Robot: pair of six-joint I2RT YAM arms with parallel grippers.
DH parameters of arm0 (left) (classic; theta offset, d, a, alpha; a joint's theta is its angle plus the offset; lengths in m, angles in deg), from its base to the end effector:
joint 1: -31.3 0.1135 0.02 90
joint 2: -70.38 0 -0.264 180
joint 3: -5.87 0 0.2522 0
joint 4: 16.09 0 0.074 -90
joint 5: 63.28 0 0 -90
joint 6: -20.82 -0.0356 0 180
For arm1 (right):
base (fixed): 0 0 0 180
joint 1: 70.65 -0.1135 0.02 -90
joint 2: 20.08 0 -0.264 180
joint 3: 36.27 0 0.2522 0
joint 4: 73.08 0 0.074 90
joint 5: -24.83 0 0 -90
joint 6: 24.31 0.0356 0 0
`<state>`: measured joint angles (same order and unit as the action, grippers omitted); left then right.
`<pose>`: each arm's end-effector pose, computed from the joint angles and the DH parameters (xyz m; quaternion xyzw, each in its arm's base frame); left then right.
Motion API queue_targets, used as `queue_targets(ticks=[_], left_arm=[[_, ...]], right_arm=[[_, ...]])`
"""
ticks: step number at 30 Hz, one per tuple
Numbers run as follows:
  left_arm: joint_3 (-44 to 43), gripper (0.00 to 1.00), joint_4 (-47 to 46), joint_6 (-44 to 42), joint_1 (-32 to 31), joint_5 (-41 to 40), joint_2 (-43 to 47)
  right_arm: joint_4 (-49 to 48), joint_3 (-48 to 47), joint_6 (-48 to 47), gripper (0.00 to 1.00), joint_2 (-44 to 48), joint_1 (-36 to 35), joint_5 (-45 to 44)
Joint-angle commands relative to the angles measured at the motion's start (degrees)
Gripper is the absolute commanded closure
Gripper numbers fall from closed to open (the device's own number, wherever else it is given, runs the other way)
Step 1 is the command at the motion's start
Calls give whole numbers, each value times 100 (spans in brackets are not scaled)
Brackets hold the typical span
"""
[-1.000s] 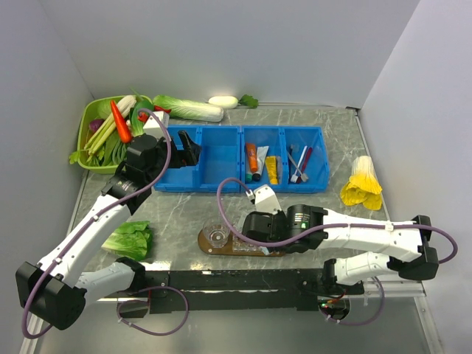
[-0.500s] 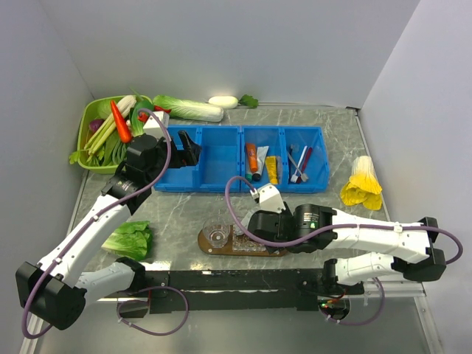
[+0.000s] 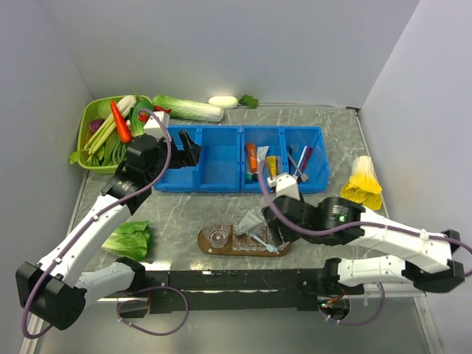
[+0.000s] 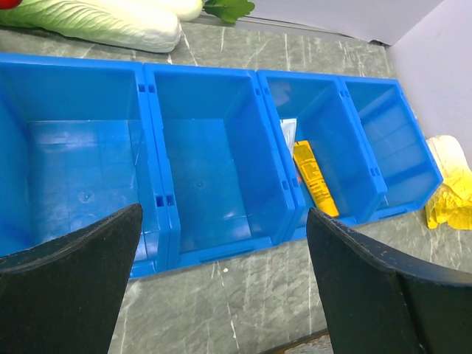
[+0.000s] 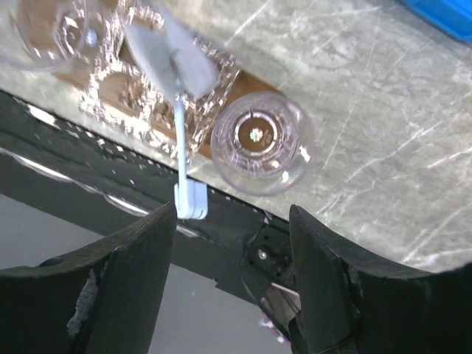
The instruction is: Prepare toiletry sets of a toothbrush and toothpaste on the tray
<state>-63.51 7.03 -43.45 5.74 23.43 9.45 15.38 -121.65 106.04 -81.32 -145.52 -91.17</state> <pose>0.2239 -0.1048 0.3536 -0.0187 0.7912 -0.2439 0.5605 0.0592 0.1591 0.3525 -0.2341 0.9221 0.0654 0.3012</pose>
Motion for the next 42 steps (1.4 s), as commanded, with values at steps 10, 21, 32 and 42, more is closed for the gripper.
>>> queue_targets(ticks=[10, 21, 32, 42], left_arm=[[86, 3, -348, -139, 25, 434, 134], [86, 3, -383, -183, 25, 689, 72], [121, 3, -383, -262, 25, 505, 107], [165, 3, -356, -385, 25, 347, 11]], right_arm=[[-1660, 280, -1829, 32, 894, 2301, 1316], [-2407, 455, -2111, 53, 815, 2581, 1617], [-3979, 798, -2796, 52, -1, 5629, 3407], [-4262, 289, -2893, 59, -1996, 6581, 2381]])
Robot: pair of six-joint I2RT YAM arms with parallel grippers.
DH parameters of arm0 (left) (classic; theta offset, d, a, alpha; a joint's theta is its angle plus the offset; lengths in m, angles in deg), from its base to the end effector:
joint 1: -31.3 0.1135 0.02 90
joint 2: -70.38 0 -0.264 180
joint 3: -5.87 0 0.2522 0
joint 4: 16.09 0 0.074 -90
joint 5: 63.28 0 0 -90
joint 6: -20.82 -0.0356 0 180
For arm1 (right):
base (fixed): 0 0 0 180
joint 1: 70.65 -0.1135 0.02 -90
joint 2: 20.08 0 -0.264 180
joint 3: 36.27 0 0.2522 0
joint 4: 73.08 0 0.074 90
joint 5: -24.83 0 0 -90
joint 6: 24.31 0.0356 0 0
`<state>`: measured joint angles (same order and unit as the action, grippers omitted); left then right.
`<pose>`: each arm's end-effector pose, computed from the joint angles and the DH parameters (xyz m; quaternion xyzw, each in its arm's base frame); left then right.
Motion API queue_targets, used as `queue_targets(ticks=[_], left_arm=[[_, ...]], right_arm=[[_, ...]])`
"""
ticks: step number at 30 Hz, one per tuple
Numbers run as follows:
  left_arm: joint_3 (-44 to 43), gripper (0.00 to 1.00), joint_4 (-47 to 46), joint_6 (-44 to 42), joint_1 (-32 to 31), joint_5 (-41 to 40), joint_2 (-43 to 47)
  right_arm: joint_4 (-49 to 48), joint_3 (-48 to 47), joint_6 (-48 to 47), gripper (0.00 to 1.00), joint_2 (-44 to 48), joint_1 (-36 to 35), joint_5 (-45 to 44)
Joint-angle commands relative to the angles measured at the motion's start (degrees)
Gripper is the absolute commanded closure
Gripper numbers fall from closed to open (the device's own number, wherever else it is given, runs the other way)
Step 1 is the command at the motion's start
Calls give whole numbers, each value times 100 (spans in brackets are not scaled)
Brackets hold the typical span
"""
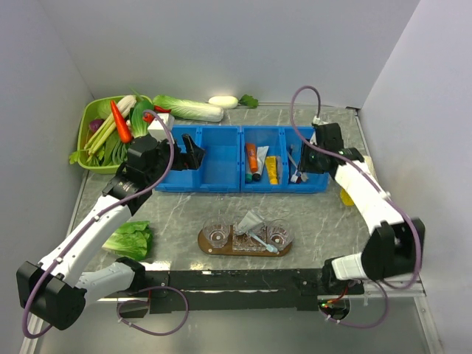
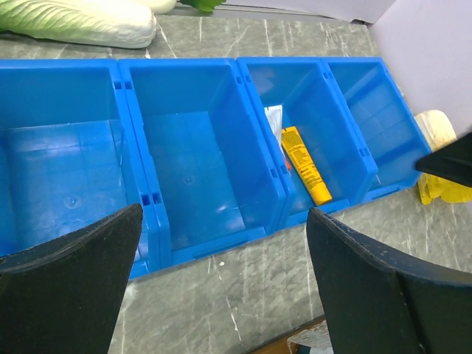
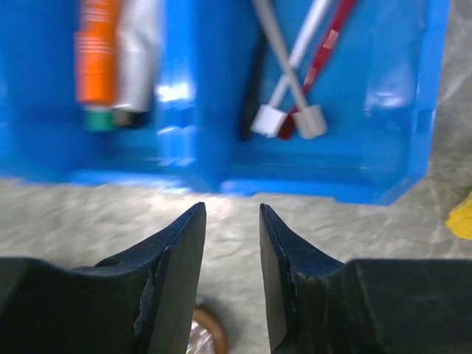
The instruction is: Prepare toiletry sets of a toothbrush and toothpaste on the tray
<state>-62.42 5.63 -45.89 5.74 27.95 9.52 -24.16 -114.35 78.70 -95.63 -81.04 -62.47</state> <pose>0.2232 -0.1076 0.3496 0.0222 0.7892 -0.2615 0.5552 0.2767 0.0524 0.3010 0.0125 0.9282 0.0967 0.3592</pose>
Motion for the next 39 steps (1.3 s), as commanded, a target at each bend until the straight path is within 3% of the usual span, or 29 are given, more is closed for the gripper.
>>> queue_targets(ticks=[1, 7, 19, 39], left_arm=[[47, 3, -208, -149, 25, -115, -5], [73, 3, -234, -184, 25, -106, -22], [56, 3, -199, -193, 25, -106, -172], [21, 3, -173, -184, 25, -106, -216]], right_arm=[[-299, -503, -168, 59, -879, 160, -524], [-395, -916, -369, 59, -1690, 309, -622], [-457, -1390, -1143, 56, -2964, 565, 161], [-633, -1426, -1249, 58, -3563, 573, 214]])
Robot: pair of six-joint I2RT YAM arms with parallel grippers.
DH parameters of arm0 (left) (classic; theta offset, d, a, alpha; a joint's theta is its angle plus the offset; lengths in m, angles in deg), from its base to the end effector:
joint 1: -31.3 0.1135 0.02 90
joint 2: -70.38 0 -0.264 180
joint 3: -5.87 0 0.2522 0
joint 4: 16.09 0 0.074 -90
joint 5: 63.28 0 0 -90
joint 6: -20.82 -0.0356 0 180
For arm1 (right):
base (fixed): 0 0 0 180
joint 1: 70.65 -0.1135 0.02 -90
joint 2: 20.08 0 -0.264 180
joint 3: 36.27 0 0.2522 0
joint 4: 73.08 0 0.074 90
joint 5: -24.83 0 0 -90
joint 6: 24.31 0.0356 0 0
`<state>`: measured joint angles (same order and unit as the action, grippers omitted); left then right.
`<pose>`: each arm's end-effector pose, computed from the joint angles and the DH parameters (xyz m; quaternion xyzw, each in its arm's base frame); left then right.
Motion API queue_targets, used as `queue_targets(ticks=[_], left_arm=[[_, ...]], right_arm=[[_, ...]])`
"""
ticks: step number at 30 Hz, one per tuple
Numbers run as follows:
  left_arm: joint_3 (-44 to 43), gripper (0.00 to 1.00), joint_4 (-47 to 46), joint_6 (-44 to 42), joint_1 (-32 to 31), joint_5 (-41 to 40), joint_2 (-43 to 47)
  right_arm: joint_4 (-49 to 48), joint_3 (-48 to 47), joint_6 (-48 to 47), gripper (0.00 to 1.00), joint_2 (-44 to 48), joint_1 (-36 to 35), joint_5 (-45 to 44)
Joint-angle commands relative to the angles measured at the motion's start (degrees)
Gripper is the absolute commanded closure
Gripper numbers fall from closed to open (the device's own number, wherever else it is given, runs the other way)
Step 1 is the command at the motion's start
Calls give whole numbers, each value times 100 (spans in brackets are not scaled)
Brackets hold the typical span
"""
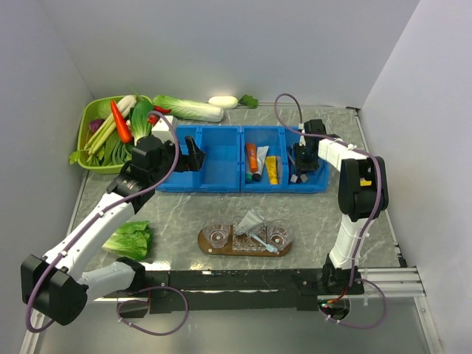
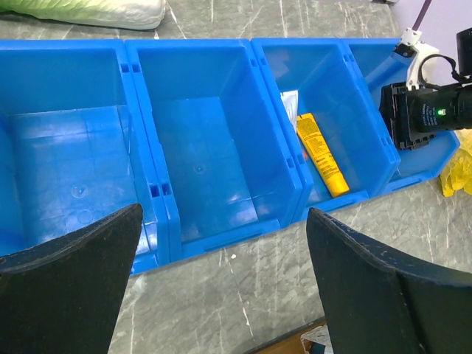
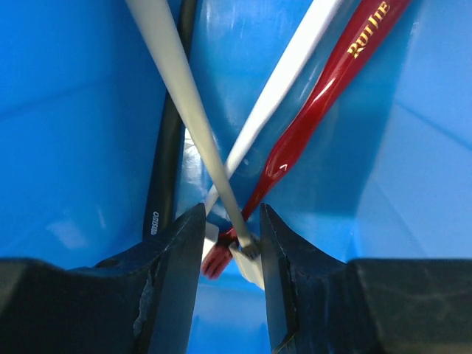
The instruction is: Prepare toiletry sets of a toothbrush and toothpaste on the tray
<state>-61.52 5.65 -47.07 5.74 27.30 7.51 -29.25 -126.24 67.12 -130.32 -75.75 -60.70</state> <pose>0.2305 -0.1107 0.3359 0.0272 0.8045 -0.2435 0.5410 0.3939 0.0379 0.1753 -0.0399 0.9730 0.0507 0.2214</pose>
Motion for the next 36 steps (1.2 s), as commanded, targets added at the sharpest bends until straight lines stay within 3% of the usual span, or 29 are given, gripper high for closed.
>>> queue_targets(ticks=[1, 4, 16, 36], left_arm=[[-60, 3, -175, -66, 25, -40, -15], [-60, 3, -184, -58, 25, -40, -32], [-87, 3, -166, -49, 25, -23, -23], [-78, 3, -210, -14, 25, 74, 117]], right_arm=[[-124, -228, -90, 59, -112, 45, 36], [-132, -219, -90, 62, -112, 36, 45], [-106, -237, -90, 100, 63, 44, 194], [158, -17, 129, 100, 1531, 44, 89]])
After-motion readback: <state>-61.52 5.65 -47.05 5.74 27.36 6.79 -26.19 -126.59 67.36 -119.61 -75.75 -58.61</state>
